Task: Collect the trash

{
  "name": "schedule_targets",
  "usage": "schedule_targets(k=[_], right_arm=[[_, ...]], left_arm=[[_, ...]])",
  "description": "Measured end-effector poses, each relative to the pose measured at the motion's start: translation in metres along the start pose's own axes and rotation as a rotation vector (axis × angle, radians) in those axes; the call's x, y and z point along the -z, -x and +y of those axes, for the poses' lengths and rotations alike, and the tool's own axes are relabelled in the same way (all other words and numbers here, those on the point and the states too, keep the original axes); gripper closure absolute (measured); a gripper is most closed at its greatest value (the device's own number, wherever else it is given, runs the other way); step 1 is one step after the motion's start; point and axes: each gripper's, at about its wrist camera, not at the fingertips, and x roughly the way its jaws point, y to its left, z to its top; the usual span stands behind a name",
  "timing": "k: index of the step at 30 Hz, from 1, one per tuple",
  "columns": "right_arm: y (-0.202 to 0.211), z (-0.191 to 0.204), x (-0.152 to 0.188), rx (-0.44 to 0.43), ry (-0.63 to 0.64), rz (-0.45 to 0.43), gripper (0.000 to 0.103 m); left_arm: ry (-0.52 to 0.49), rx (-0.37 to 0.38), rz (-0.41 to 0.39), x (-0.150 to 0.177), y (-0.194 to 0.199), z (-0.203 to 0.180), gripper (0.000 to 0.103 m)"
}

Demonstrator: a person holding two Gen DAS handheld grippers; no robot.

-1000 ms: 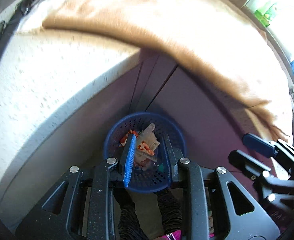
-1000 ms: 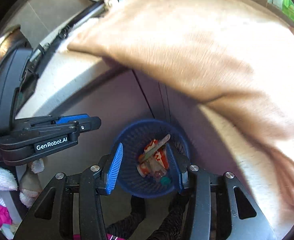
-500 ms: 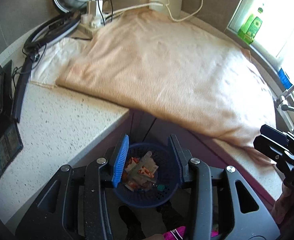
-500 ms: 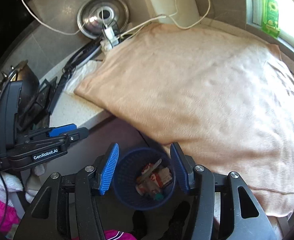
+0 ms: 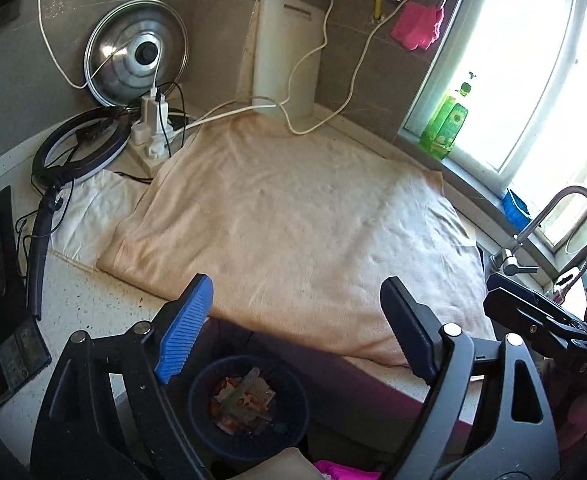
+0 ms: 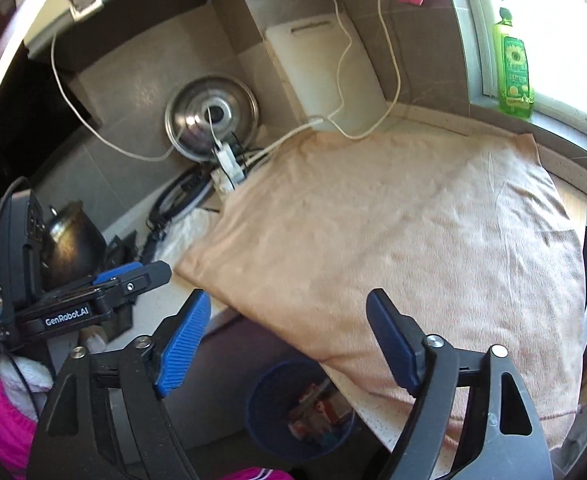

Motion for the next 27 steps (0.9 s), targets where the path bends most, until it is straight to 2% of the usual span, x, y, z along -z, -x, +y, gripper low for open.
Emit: schedule_targets(k=[11, 17, 20, 27], right_arm=[[0.012, 0.004, -0.015, 0.005, 0.030, -0.046, 0.022], [0.012, -0.001, -0.018, 0.018, 0.014, -0.057, 0.022], [0.012, -0.003, -0.019, 0.019, 0.010, -0.054, 0.022], [0.011, -0.003, -0.018, 0.012, 0.010, -0.043, 0.022]], left_arm=[[-0.050, 0.009, -0.031, -0.010, 0.010, -0.027, 0.011], [-0.042, -0.001, -0.026, -0.009, 0.009, -0.028, 0.010], [-0.034, -0.001, -0.026, -0.008, 0.009, -0.028, 0.005], [-0.032, -0.011, -0.029, -0.006, 0.010, -0.028, 0.005]])
